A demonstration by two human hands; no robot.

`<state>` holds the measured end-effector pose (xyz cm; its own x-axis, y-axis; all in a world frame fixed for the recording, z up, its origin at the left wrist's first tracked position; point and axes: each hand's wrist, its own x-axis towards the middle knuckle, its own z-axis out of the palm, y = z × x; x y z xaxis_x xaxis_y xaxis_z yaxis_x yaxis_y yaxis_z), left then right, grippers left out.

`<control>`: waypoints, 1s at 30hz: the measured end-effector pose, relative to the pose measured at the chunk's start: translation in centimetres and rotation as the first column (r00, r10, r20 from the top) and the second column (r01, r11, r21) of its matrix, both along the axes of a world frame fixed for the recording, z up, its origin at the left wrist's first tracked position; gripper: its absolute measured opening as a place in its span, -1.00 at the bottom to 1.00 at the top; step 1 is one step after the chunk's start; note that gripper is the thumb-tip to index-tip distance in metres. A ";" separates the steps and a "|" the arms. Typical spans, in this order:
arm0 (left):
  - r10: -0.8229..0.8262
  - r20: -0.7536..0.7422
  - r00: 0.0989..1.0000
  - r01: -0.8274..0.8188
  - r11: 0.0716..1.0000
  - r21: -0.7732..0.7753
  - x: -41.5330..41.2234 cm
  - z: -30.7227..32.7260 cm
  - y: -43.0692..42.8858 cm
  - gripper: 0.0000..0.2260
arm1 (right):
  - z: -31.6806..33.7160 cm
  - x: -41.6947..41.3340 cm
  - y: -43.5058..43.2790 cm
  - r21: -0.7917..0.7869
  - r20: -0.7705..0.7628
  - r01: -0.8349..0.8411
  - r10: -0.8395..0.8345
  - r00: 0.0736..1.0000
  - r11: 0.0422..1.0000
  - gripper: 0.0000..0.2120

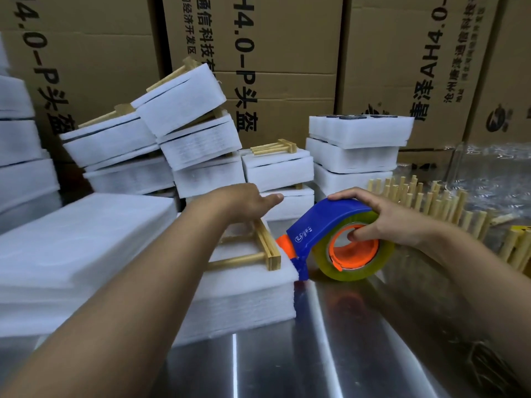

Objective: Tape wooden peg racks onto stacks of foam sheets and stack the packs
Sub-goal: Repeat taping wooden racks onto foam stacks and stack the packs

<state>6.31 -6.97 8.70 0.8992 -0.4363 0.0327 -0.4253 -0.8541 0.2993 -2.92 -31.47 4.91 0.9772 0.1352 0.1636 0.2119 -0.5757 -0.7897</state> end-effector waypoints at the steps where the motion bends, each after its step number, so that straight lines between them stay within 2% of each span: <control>1: 0.039 -0.012 0.999 -0.039 0.999 0.032 0.7 -0.3 -0.3 -0.30 | -0.1 0.0 0.1 0.004 0.000 -0.009 0.009 1.000 1.000 -0.38; 3: 0.106 -0.061 0.993 -0.105 0.994 0.006 2.2 -1.5 -0.2 -0.25 | -0.2 -0.2 0.1 0.011 -0.001 -0.030 0.030 1.000 0.999 -0.41; 6: 0.162 -0.186 0.969 -0.185 0.976 -0.115 3.6 -3.2 0.5 -0.23 | 0.2 -0.4 0.3 0.007 -0.015 -0.042 0.042 0.999 0.999 -0.46; 8: 0.166 -0.200 0.966 -0.195 0.971 -0.136 4.1 -3.6 0.9 -0.20 | 0.3 -0.3 0.5 -0.008 0.002 -0.024 0.024 1.000 1.000 -0.50; 15: 0.159 -0.168 0.973 -0.175 0.981 -0.082 4.8 -3.6 1.3 -0.17 | -0.8 0.0 1.6 0.028 0.219 0.113 -0.117 0.969 0.993 -0.60; 22: 0.147 -0.194 0.970 -0.157 0.987 -0.037 5.0 -3.7 1.3 -0.11 | -0.4 0.5 2.1 0.011 0.193 0.131 -0.131 0.972 0.991 -0.58; 25: 0.120 -0.233 0.965 -0.131 0.991 -0.032 4.9 -3.6 1.4 -0.24 | -0.4 0.7 2.0 0.011 0.203 0.138 -0.138 0.969 0.990 -0.53; 28: 0.123 -0.263 0.957 -0.147 0.987 -0.073 5.1 -3.7 1.5 -0.48 | -0.5 0.7 1.9 0.022 0.206 0.132 -0.133 0.969 0.991 -0.57; 30: 0.117 -0.272 0.955 -0.146 0.985 -0.089 5.1 -3.6 1.5 -0.51 | -0.6 0.6 1.9 0.032 0.211 0.125 -0.129 0.969 0.992 -0.58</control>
